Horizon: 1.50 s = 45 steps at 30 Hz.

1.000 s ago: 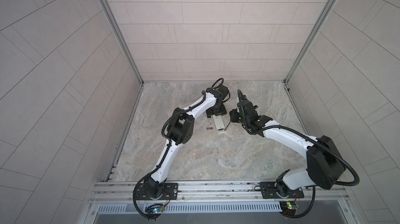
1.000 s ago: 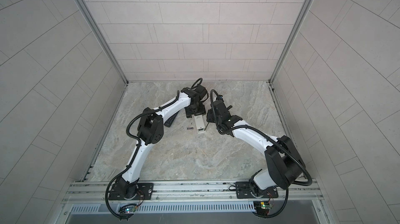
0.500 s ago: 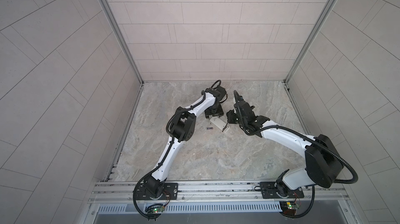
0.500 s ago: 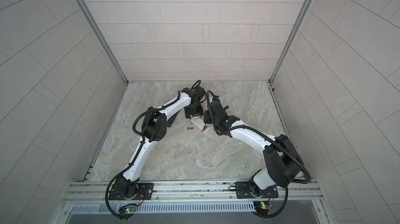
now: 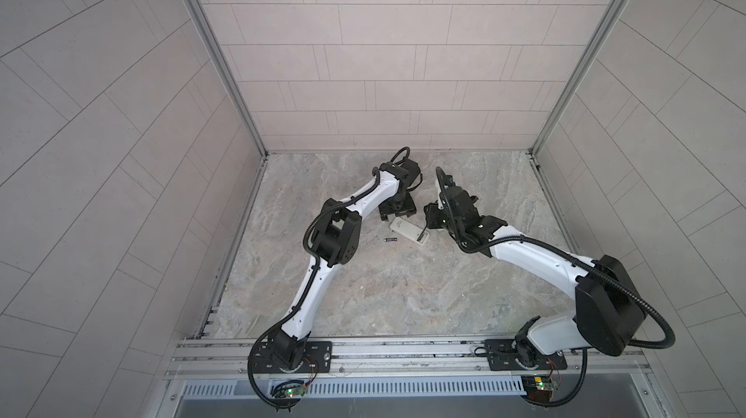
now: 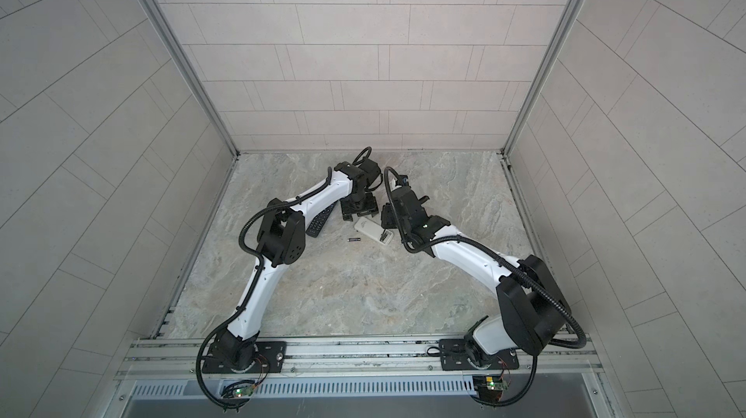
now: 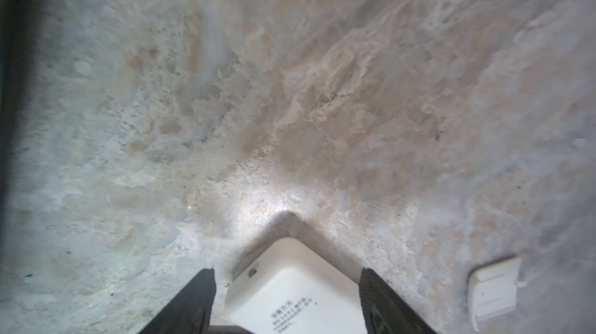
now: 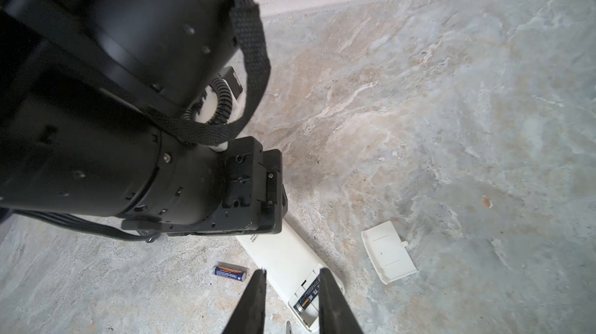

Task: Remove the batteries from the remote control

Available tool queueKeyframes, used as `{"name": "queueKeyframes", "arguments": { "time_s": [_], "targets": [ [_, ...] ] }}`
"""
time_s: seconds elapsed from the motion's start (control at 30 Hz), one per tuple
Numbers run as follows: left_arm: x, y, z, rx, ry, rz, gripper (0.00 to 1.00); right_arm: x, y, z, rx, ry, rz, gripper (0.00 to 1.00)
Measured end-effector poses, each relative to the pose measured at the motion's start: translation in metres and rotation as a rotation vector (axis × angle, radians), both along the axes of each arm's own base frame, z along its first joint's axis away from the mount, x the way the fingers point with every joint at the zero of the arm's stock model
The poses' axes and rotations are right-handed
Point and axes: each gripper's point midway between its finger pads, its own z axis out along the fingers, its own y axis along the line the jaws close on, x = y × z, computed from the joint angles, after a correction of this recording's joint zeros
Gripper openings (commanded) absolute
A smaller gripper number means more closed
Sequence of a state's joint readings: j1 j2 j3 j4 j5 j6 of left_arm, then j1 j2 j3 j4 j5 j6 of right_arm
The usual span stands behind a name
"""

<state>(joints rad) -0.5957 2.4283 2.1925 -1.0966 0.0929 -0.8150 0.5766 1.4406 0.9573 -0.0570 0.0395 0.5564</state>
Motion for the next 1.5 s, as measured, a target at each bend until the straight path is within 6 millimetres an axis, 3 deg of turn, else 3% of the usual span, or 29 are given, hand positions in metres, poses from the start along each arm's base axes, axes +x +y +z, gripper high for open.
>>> {"name": "queueKeyframes", "arguments": {
  "time_s": [0.33,0.57,0.8,1.0,1.17,1.5],
  "targets": [
    [0.002,0.006,0.013,0.03,-0.047,-0.087,0.8,0.005,-0.007,0.01,-0.029,-0.002,-0.006,0.0],
    [0.021,-0.004,0.02,0.06,-0.079,-0.234,0.8,-0.002,-0.009,0.004,-0.033,0.036,-0.02,0.0],
    [0.004,0.007,-0.008,0.118,0.018,-0.307,0.8,-0.013,-0.017,0.013,-0.033,0.026,-0.033,0.0],
    [-0.007,-0.005,-0.022,0.075,0.051,-0.353,0.81,-0.02,-0.026,0.02,-0.03,0.007,-0.051,0.0],
    [-0.013,-0.019,-0.023,0.028,0.054,-0.378,0.8,-0.026,-0.031,0.018,-0.037,0.017,-0.064,0.0],
    [-0.027,-0.025,-0.021,-0.019,0.073,-0.391,0.78,-0.033,-0.043,0.026,-0.046,-0.002,-0.092,0.0]
  ]
}}
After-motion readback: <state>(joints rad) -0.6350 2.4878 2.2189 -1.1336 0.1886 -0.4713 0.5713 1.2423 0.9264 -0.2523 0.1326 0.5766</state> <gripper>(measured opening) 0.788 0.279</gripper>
